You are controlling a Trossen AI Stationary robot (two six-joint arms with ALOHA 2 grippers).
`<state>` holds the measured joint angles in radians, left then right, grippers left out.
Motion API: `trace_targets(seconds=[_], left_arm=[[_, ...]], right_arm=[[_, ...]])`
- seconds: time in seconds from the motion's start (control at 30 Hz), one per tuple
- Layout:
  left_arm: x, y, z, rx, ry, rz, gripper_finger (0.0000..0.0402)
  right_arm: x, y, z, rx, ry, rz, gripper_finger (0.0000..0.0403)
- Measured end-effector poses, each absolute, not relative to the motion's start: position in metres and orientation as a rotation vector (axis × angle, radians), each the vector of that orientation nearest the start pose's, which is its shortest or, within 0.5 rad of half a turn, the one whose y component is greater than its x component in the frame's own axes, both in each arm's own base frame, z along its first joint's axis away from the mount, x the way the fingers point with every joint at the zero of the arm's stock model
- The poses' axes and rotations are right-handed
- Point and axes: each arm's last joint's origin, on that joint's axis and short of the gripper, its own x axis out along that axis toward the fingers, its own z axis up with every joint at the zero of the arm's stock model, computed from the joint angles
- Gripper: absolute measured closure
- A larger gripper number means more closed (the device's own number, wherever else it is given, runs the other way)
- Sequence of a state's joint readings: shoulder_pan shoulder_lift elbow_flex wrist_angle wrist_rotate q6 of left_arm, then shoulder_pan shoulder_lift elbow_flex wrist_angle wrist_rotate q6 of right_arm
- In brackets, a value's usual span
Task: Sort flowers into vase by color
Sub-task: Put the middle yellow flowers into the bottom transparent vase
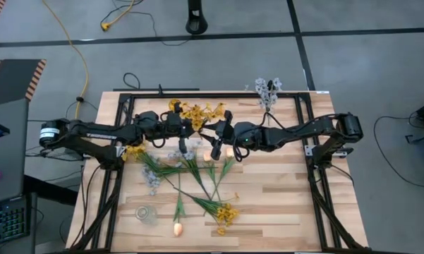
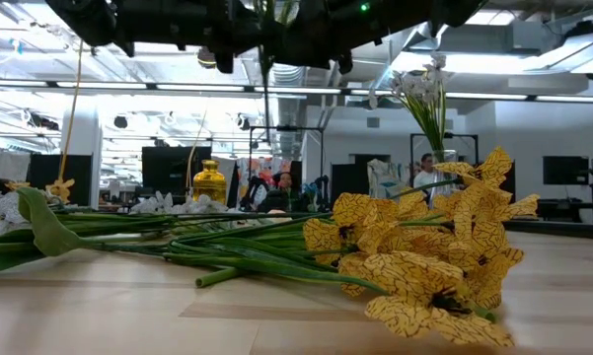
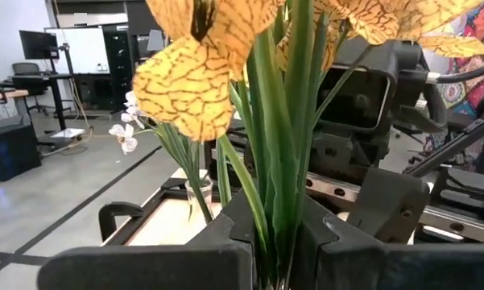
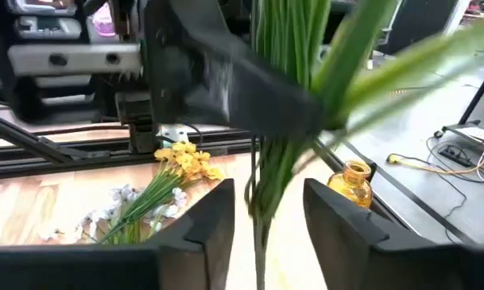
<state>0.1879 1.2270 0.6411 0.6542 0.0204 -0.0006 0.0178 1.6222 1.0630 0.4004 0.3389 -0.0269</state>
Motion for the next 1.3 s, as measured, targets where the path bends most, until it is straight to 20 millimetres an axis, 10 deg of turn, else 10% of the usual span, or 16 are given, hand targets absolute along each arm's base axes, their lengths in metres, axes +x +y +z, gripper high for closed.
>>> trace_targets(seconds=[0.8,1.3], left_arm=[[0.130,0.004,0.326,-0.295,0.006,-0.225,0.0384],[0.109,-0.036,0.317,-0.377,0.115,-0.547,0.0384]], right_arm=[[0.364,0.016,0.264,-0.079,0.259,-0.264,0.0188],[0.364,0.016,0.264,-0.078,0.259,-0.264,0.0188]])
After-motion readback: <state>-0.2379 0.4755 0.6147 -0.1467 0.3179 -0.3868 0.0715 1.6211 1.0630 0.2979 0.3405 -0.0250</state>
